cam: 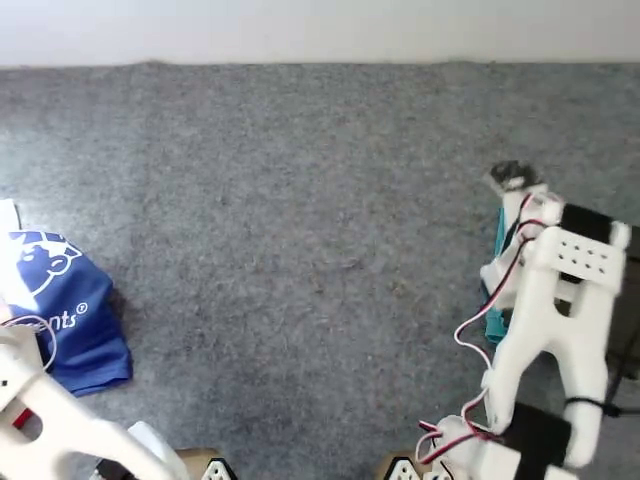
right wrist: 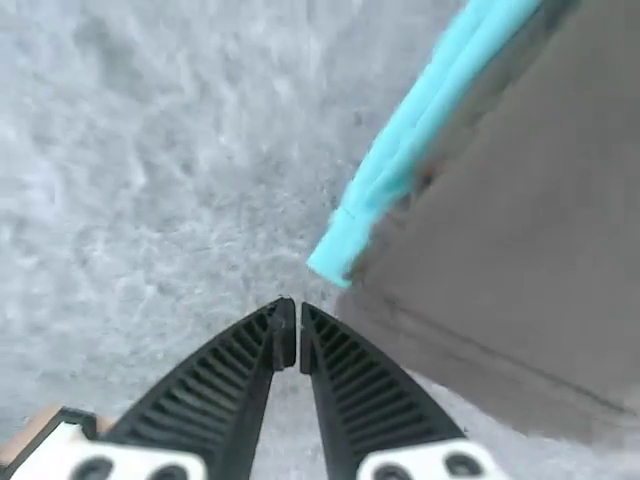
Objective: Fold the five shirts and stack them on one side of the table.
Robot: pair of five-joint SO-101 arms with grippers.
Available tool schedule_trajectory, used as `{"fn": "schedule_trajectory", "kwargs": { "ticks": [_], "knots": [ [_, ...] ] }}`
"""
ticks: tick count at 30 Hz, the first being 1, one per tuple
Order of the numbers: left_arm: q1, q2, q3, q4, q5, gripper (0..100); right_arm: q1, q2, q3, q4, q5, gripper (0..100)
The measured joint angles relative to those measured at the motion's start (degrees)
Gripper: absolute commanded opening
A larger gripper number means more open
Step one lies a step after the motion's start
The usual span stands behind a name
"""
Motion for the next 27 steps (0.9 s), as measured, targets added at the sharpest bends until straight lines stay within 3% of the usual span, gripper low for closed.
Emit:
{"fn": "schedule_trajectory", "kwargs": {
  "ticks": [5, 10, 15, 20, 27],
  "knots": [
    [0.0, 0.0, 0.0, 0.0, -0.35, 2, 3.25, -1.85, -6.59, 0.09, 1.14, 1.0],
    [0.0, 0.0, 0.0, 0.0, -0.35, 2, 8.0, 4.92, 0.44, -7.91, 2.73, 0.9],
    [0.0, 0.0, 0.0, 0.0, -0.35, 2, 5.89, 12.92, 5.63, -11.34, -0.09, 0.9],
    [0.0, 0.0, 0.0, 0.0, -0.35, 2, 0.62, 12.48, 3.16, -3.96, -3.87, 0.9],
    [0.0, 0.0, -5.27, 3.16, -0.62, 2, -4.48, 0.35, -4.92, 10.81, -5.89, 0.9]
  ]
}}
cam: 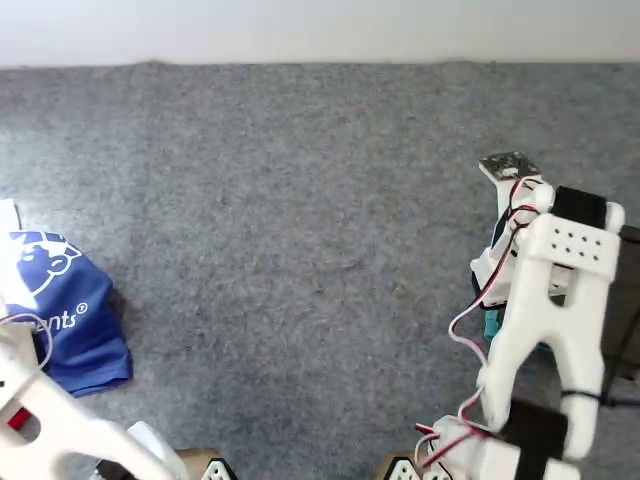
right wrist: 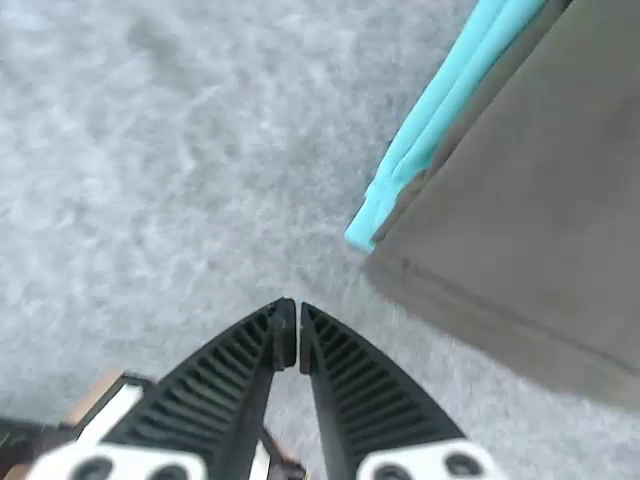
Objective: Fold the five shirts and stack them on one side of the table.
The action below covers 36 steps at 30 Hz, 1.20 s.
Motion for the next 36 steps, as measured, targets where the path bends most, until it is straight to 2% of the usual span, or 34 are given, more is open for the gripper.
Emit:
{"fn": "schedule_trajectory", "kwargs": {
  "ticks": [4, 8, 12, 15, 19, 22, 29, 36],
  "knots": [
    [0.0, 0.0, -5.36, 0.18, -0.62, 14, -1.23, -7.03, 0.44, 2.11, -1.14, 0.9],
    [0.0, -0.09, -4.57, -1.85, -5.54, 25, -1.32, -13.19, 5.54, 2.11, -2.73, 0.9],
    [2.02, -0.09, 3.96, -7.65, -10.81, 25, -1.14, -18.02, 10.73, 2.2, -3.87, 0.9],
    [6.15, -0.09, 12.75, -12.75, -15.38, 25, -1.23, -21.1, 13.63, 2.2, -4.04, 0.9],
    [11.6, -0.09, 21.98, -19.78, -16.7, 25, -1.32, -23.56, 15.21, 2.2, -4.13, 0.9],
    [14.86, -0.09, 26.29, -22.15, -16.7, 25, -1.32, -24.62, 15.38, 2.2, -4.13, 0.9],
    [17.14, 0.62, 28.31, -23.91, -16.7, 25, -1.32, -26.02, 15.56, 2.2, -4.13, 0.9],
    [17.14, 16.97, 23.74, -27.43, -14.51, 22, -1.32, -26.02, 15.56, 2.29, -4.13, 0.9]
  ]
}}
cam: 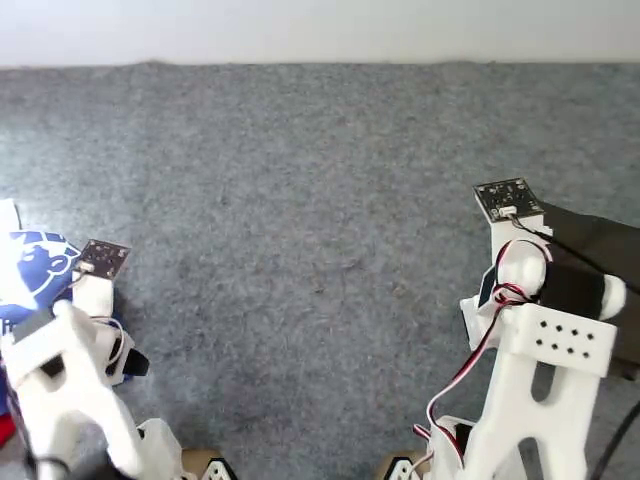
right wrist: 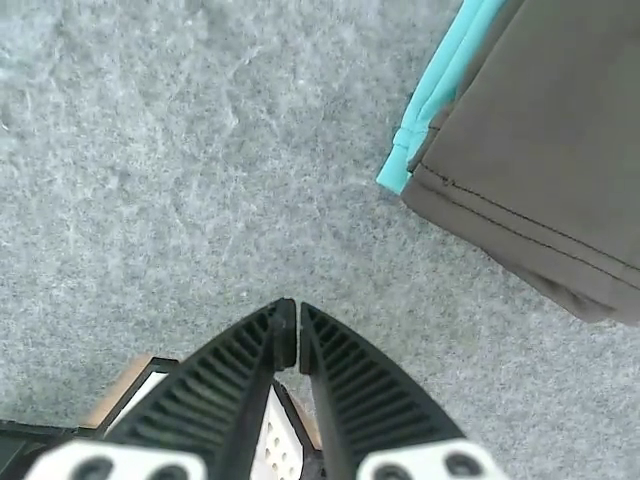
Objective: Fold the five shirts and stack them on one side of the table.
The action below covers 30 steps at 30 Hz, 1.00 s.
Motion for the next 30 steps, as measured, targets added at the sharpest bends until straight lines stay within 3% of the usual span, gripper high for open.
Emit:
{"fn": "schedule_trajectory", "kwargs": {
  "ticks": [4, 8, 13, 20, 30],
  "knots": [
    [0.0, 12.22, -7.21, 0.0, 1.67, 15, 0.0, 0.0, 0.0, 0.0, 0.0, 0.9],
    [0.35, 20.57, -11.96, 0.0, 1.67, 1, 0.0, 0.0, 0.0, 0.0, 0.0, 0.9],
    [1.85, 23.47, -14.95, 2.9, 1.85, 1, 0.0, 0.0, 0.0, 0.0, 0.0, 0.9],
    [6.59, 14.15, -27.96, 13.19, 5.8, 1, 0.0, 0.0, 0.0, 0.0, -5.71, 0.9],
    [24.7, -1.67, -48.97, 15.38, 25.93, 1, 0.0, 0.0, 0.0, 0.0, -6.59, 0.9]
  ]
}}
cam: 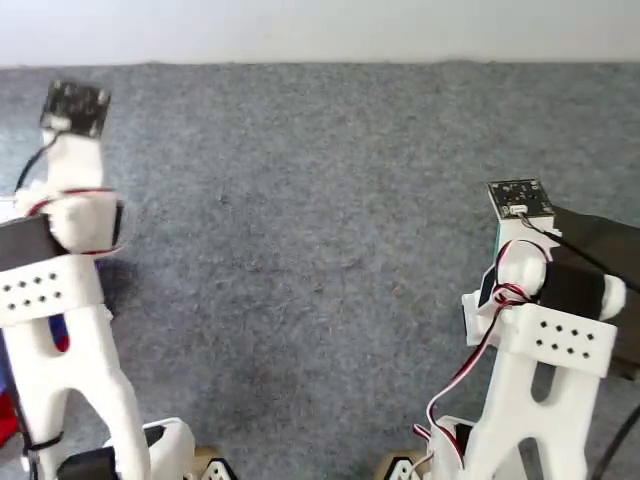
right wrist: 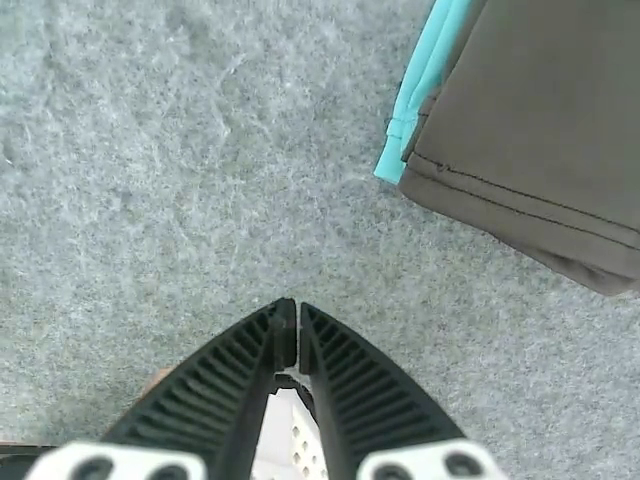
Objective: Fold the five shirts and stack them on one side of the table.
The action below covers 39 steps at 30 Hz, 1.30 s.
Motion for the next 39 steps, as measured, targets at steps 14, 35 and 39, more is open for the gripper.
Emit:
{"fn": "schedule_trajectory", "kwargs": {
  "ticks": [14, 35, 39],
  "knots": [
    [38.42, -0.44, -24.53, 3.52, 9.32, 1, 0.0, 0.0, 3.25, 0.0, 0.0, 0.9],
    [4.22, -10.64, -1.85, 18.37, -4.13, 1, -1.93, 0.0, 3.6, 0.0, 0.0, 0.9],
    [-10.02, -11.08, 5.54, 13.27, -8.09, 1, -8.88, 0.0, 3.6, 0.0, 0.0, 0.9]
  ]
}}
